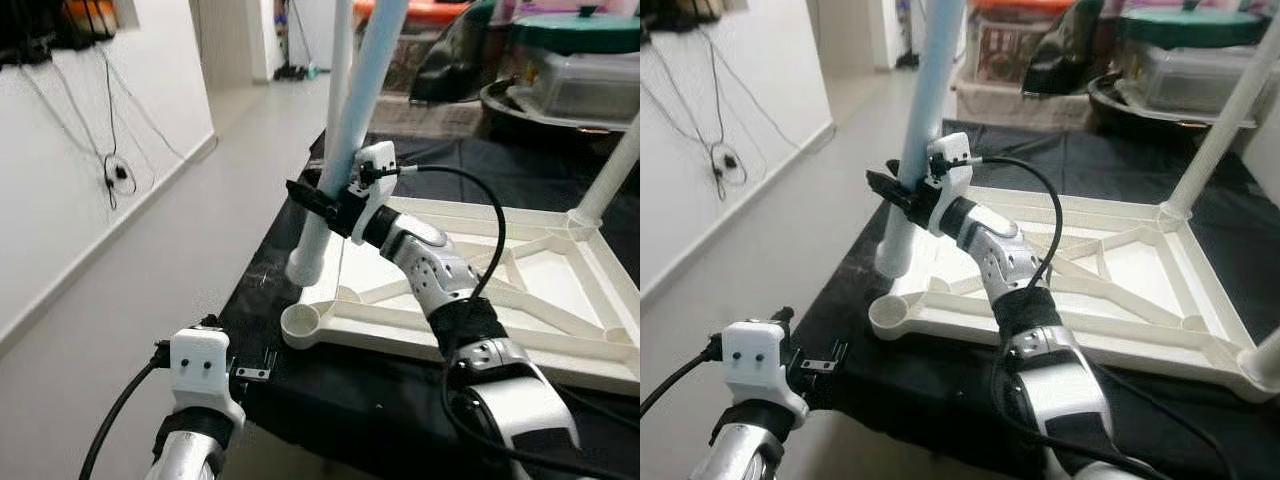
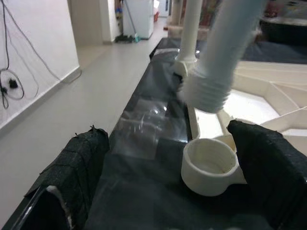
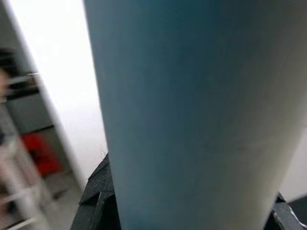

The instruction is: Building children table

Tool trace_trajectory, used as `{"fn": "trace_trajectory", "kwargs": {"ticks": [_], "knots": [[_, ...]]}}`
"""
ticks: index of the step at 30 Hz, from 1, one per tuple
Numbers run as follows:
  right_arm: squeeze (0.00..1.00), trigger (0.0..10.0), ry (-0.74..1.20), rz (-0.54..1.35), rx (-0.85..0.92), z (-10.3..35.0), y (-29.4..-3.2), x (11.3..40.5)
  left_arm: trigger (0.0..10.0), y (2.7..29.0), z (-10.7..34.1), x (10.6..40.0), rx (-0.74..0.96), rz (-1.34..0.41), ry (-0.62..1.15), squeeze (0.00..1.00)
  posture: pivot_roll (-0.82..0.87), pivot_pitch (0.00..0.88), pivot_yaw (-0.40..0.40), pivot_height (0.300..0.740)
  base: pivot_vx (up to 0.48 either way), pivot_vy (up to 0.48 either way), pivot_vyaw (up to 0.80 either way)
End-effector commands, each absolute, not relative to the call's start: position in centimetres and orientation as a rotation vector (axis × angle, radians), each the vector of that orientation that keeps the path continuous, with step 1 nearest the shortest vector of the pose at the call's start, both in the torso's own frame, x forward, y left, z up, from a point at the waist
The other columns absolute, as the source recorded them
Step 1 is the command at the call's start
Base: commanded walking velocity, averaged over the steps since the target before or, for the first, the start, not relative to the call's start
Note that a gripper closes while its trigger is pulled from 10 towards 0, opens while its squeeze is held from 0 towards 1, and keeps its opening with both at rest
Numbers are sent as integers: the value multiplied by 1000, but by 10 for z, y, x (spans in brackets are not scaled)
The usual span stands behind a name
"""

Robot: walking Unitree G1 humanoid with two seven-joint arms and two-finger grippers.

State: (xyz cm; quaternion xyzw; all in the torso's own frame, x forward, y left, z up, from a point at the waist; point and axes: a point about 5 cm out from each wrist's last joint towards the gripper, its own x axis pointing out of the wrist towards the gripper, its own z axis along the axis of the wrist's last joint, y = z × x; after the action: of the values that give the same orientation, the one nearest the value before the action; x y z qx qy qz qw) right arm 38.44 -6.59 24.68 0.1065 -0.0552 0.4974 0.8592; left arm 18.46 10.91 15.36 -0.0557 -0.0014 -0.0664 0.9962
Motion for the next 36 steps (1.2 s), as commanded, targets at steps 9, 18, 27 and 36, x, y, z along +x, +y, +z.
{"fn": "trace_trajectory", "kwargs": {"ticks": [9, 18, 27, 36], "knots": [[0, 10000, -186, 1499, 189, 273, -53, 372, 10000, 103, 155, 162, -141, -150, 48, 0, 139, 212, -20, 740, 0, 0, 0], [0, 10000, -189, 1638, 81, 270, -53, 368, 10000, 97, 158, 151, -145, -186, 62, 0, 154, 234, -30, 740, 0, 0, 0], [0, 10000, -160, 1669, -27, 257, -58, 367, 10000, 95, 158, 146, -148, -194, 77, 0, 155, 228, -29, 740, 0, 0, 0], [0, 10000, -160, 1692, -38, 258, -66, 367, 10000, 95, 158, 146, -146, -196, 79, 0, 156, 220, -30, 740, 0, 0, 0]]}}
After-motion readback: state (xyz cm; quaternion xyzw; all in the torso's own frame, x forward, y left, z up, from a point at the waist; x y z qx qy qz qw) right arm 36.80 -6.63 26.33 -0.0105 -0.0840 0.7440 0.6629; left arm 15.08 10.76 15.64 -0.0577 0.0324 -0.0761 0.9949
